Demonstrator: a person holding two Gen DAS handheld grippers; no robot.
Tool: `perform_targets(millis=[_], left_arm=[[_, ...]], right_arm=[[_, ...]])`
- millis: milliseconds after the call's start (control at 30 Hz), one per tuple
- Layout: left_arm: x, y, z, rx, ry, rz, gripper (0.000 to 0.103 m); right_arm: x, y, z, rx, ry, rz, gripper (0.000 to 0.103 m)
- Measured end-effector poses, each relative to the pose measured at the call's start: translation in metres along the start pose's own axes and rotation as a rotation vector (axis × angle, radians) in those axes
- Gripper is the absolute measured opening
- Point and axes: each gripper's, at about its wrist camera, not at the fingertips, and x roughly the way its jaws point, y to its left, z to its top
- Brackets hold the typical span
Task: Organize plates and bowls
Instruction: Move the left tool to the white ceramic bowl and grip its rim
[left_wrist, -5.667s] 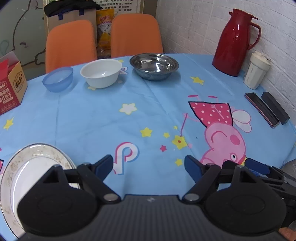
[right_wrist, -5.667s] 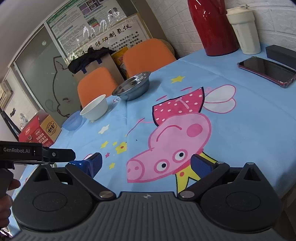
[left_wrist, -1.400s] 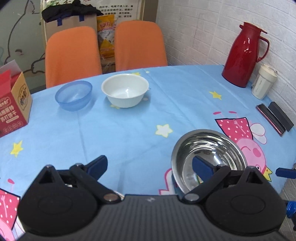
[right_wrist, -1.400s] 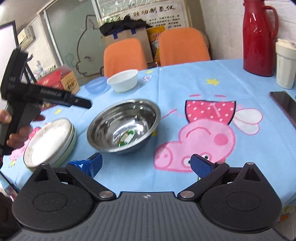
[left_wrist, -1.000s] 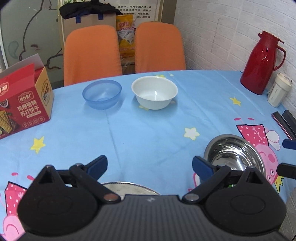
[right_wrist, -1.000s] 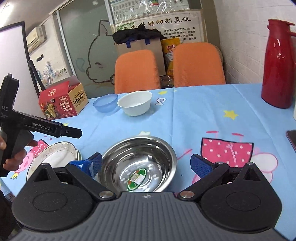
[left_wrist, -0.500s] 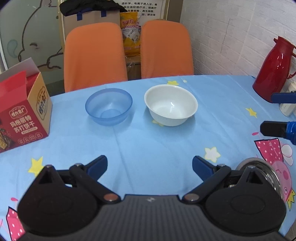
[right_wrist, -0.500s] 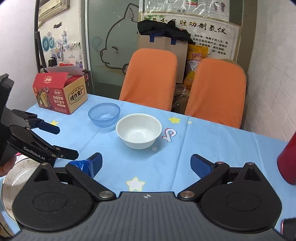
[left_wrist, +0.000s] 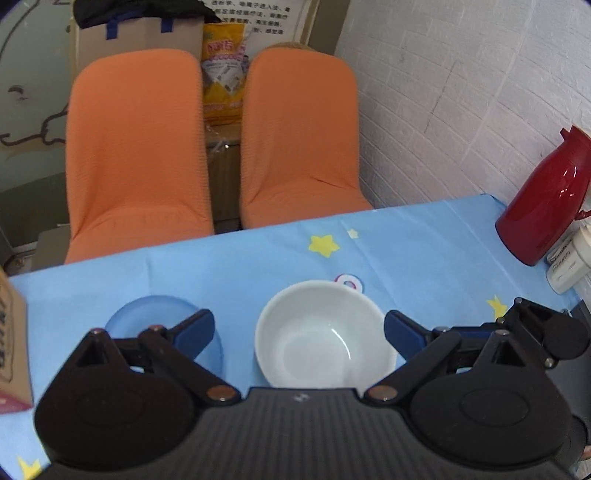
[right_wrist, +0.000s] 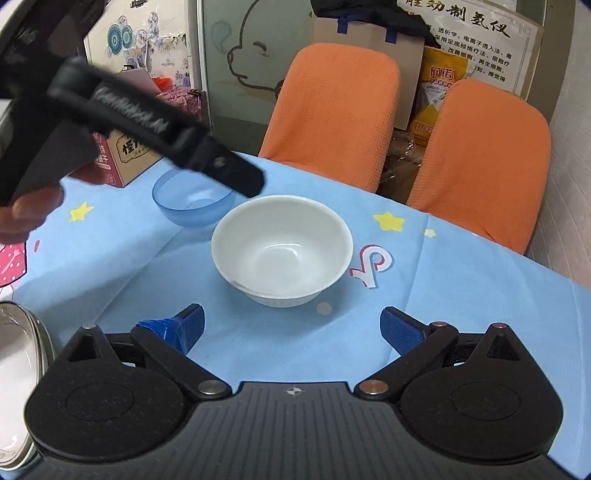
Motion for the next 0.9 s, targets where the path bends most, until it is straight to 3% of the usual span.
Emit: perform_targets(millis=[133, 367, 433, 733, 833, 900], left_arm=[[0.041, -0.005, 0.017, 0.074, 0.080, 0.011, 0.097], [0.071, -0.001, 0.015, 0.178, 0.115, -0.052, 0.097], [0.079, 0.001, 0.013, 0.176, 0.134, -0.078, 0.097], [0.092, 0.009, 0.001, 0.111, 0.149, -0.065, 0.096], [0.088, 0.010, -0.001, 0.095, 0.136, -0.073, 0.093], [0.086, 0.009, -0.002, 0.075, 0.133, -0.100, 0.084]], right_arm=[[0.015, 0.003, 0.001, -0.030, 0.039, 0.019, 0.089], [0.035, -0.003, 0.000, -0.022, 0.053, 0.026, 0.089], [0.040, -0.005, 0.001, -0.018, 0.052, 0.022, 0.089], [0.065, -0.006, 0.003, -0.029, 0.057, 0.028, 0.089], [0.071, -0.004, 0.005, -0.038, 0.044, 0.031, 0.088], [0.075, -0.004, 0.009, -0.039, 0.039, 0.046, 0.087]])
